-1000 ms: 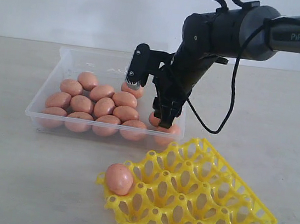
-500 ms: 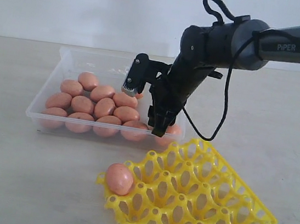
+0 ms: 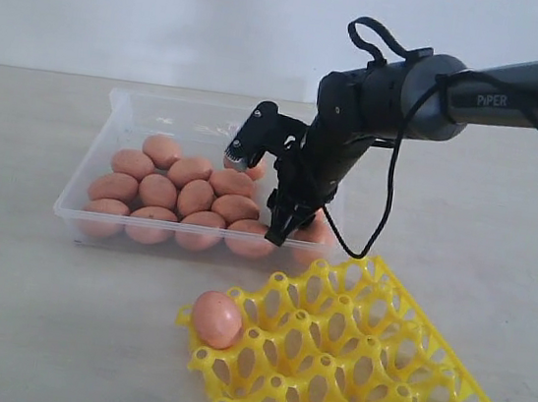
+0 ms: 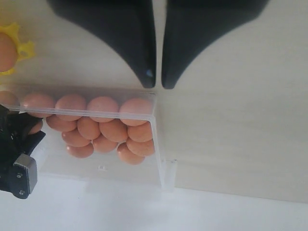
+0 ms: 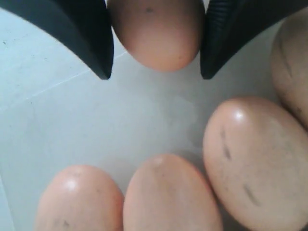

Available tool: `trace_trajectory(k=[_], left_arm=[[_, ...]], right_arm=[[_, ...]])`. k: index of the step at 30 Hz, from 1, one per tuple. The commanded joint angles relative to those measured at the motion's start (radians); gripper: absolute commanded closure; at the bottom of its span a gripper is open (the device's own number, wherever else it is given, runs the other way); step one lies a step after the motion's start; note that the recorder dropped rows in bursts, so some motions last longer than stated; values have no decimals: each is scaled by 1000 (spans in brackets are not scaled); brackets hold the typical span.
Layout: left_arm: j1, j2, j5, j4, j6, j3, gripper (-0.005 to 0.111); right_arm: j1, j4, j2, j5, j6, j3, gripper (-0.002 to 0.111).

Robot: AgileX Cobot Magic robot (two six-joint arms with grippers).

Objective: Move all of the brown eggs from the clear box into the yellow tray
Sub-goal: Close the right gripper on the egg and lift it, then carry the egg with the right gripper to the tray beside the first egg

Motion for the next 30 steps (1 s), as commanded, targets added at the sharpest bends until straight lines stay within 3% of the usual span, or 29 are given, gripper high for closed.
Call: trace_trajectory(k=[1, 9, 16, 25, 30], left_arm=[[-2, 4, -9, 4, 4, 4, 103], [-2, 4, -9, 4, 4, 4, 103], [-2, 4, -9, 4, 4, 4, 103], [-2, 4, -9, 4, 4, 4, 103], [-2, 4, -9, 4, 4, 4, 103]], right_arm=[[-5, 6, -10, -31, 33, -8, 108], [-5, 171, -66, -112, 104, -13, 108], [-5, 209, -70, -104, 216, -13, 108], [-5, 498, -104, -153, 227, -9, 108], [-5, 561, -192, -266, 226, 93, 108]])
